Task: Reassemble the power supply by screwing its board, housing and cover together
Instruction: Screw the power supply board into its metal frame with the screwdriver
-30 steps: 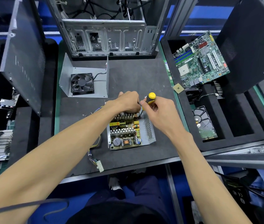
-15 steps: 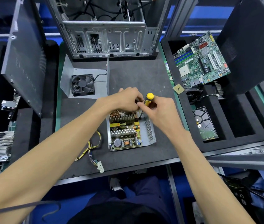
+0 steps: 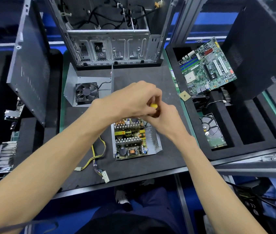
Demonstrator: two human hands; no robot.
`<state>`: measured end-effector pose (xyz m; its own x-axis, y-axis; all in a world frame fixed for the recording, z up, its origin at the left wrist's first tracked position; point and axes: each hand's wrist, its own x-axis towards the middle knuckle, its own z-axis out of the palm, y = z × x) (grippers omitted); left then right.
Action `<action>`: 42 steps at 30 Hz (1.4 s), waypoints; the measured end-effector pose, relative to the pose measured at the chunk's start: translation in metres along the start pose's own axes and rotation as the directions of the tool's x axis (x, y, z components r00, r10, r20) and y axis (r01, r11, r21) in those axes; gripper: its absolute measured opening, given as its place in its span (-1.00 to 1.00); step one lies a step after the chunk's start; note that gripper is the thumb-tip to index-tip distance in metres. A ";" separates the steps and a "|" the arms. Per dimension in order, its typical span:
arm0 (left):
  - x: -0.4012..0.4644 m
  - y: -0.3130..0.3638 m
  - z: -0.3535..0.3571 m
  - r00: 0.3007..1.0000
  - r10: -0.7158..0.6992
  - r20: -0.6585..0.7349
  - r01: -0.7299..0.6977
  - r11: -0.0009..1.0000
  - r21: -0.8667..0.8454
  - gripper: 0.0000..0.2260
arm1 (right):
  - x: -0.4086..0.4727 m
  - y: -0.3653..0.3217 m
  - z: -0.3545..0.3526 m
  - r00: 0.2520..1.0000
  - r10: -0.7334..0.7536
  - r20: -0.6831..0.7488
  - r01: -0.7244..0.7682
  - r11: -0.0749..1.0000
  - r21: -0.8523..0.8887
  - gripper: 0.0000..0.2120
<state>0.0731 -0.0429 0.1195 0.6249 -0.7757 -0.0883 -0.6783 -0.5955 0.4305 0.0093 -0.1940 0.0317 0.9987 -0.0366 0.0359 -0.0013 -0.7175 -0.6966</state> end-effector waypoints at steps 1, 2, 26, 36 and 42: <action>-0.001 0.000 -0.002 0.999 0.019 0.045 -0.020 1.000 0.003 -0.87 | -0.003 0.002 -0.001 1.000 -0.019 0.008 0.019 1.000 0.015 -0.71; -0.002 0.001 -0.003 0.997 0.026 0.076 -0.025 1.000 -0.015 -0.81 | -0.006 0.004 -0.003 0.999 -0.037 0.013 0.036 0.999 0.024 -0.71; -0.010 0.019 0.005 0.989 -0.115 -0.092 0.125 0.987 0.100 -0.80 | -0.010 0.008 0.007 0.999 0.028 -0.016 -0.026 0.993 0.117 -0.77; -0.015 0.021 0.014 0.977 -0.167 -0.134 0.182 0.977 0.112 -0.78 | -0.014 0.010 0.010 0.999 -0.019 0.038 0.014 0.991 0.135 -0.85; -0.017 0.019 0.016 0.976 -0.174 -0.130 0.185 0.979 0.083 -0.91 | -0.012 0.004 0.017 1.000 -0.009 -0.011 0.010 0.994 0.110 -0.66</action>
<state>0.0436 -0.0444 0.1144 0.7781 -0.6266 -0.0447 -0.5804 -0.7443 0.3304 -0.0022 -0.1845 0.0165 0.9980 -0.0379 0.0502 0.0146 -0.6368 -0.7709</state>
